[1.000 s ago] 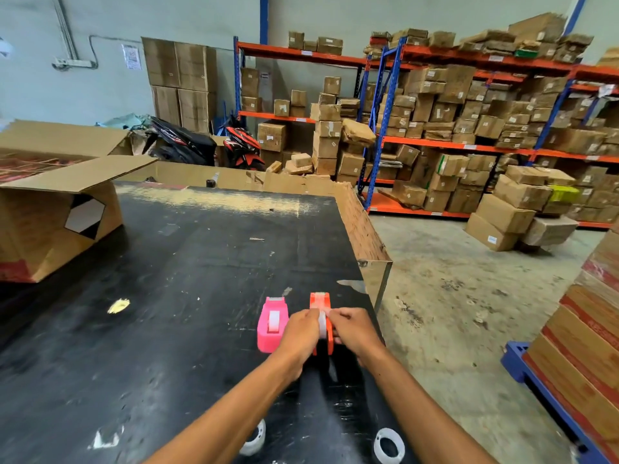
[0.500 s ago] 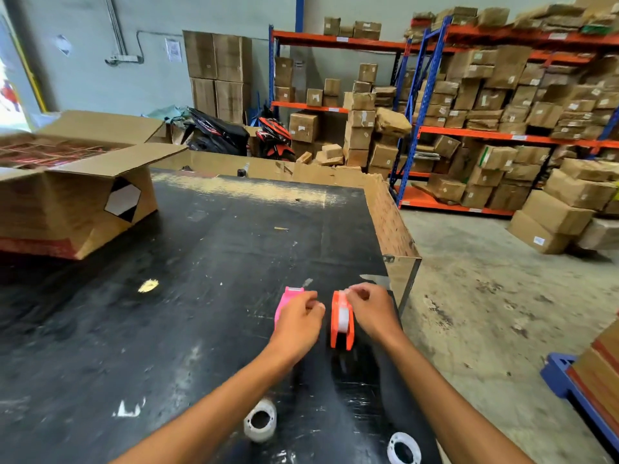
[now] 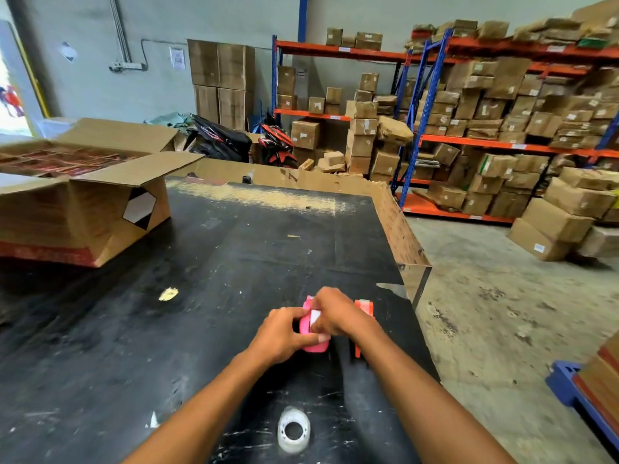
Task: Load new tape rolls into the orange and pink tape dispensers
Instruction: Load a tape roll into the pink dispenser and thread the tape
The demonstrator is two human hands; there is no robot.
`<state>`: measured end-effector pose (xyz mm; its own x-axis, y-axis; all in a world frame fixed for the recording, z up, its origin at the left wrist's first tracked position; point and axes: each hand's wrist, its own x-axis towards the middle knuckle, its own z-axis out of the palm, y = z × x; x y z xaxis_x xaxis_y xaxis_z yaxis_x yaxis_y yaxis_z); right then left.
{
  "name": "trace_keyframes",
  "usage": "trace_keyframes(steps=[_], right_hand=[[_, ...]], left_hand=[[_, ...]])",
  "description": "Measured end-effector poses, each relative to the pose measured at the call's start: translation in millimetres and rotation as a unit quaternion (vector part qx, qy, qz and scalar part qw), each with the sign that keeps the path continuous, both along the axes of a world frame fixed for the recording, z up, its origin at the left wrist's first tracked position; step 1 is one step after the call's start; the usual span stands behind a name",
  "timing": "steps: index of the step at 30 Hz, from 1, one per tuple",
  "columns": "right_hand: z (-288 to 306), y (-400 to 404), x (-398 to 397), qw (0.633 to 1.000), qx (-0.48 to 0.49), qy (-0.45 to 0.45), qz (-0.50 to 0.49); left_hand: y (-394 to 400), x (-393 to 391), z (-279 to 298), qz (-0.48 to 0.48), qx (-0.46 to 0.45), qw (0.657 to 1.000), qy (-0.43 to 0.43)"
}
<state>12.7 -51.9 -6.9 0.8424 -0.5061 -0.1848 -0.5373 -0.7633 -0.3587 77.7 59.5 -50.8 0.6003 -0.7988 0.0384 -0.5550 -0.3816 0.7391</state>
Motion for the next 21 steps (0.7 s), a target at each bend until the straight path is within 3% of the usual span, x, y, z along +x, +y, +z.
trace_keyframes(steps=[3,6,10,12,14,17,21], right_hand=[[-4,7,-3,0.997,-0.047,-0.057,-0.012],[-7,4,-21,0.984,0.015,-0.172,-0.048],[-6,11,-53,0.971,0.026,-0.224,-0.078],[-9,18,-64,0.968,-0.004,-0.236,-0.085],[-10,28,-75,0.963,-0.014,-0.257,-0.084],[-9,44,-88,0.952,-0.028,-0.297,-0.071],[-8,73,-99,0.926,-0.015,-0.363,-0.097]], left_hand=[[-1,5,-2,-0.014,-0.003,1.000,0.002],[2,4,0,-0.012,0.000,1.000,-0.006],[8,0,3,-0.042,0.013,0.999,0.005],[12,-3,11,-0.028,-0.065,0.997,0.028],[16,-10,18,-0.017,-0.156,0.984,0.084],[24,-27,25,-0.043,-0.160,0.959,0.229],[34,-45,22,-0.069,-0.191,0.930,0.305]])
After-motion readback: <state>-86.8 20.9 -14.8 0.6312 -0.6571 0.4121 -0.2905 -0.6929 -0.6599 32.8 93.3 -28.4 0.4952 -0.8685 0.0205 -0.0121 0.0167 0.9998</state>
